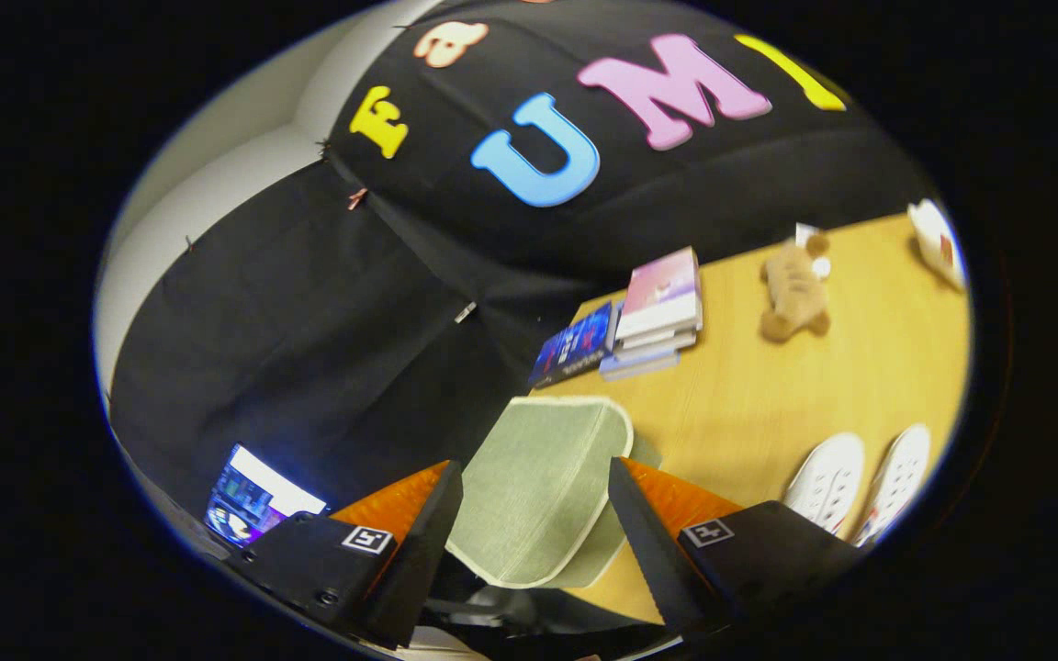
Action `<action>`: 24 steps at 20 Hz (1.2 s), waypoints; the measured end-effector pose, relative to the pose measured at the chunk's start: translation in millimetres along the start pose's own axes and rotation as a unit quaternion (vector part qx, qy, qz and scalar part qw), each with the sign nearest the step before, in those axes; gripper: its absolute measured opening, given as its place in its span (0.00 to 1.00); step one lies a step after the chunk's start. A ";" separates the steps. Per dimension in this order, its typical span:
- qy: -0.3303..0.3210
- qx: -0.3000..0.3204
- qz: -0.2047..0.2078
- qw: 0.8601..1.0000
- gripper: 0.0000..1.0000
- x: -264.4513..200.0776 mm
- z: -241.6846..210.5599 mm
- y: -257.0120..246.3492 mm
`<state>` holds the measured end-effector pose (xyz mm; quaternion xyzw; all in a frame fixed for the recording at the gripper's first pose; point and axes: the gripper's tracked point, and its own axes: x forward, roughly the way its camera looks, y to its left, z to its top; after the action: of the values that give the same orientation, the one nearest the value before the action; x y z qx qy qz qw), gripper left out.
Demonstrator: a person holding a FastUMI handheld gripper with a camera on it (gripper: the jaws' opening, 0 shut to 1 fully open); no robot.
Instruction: Open the storage box then place both shoes into the box .Put the left shoe in first, then the right shoe, with the right side of both shoes facing outward in a uniform manner.
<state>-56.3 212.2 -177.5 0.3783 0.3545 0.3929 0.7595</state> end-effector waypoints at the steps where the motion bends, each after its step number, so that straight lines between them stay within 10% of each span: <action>1: 0.015 0.025 0.006 1.000 0.98 10.5 -10.0 -7.3; 9: 0.093 0.193 0.058 0.975 0.97 59.5 -79.4 -56.1; 22: 0.123 0.290 0.150 0.937 0.95 80.5 -94.4 -36.2; 24: 0.127 0.310 0.152 0.930 0.68 84.6 -95.7 -35.7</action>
<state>-87.4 299.3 -272.6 0.5913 0.4907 0.4185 0.4841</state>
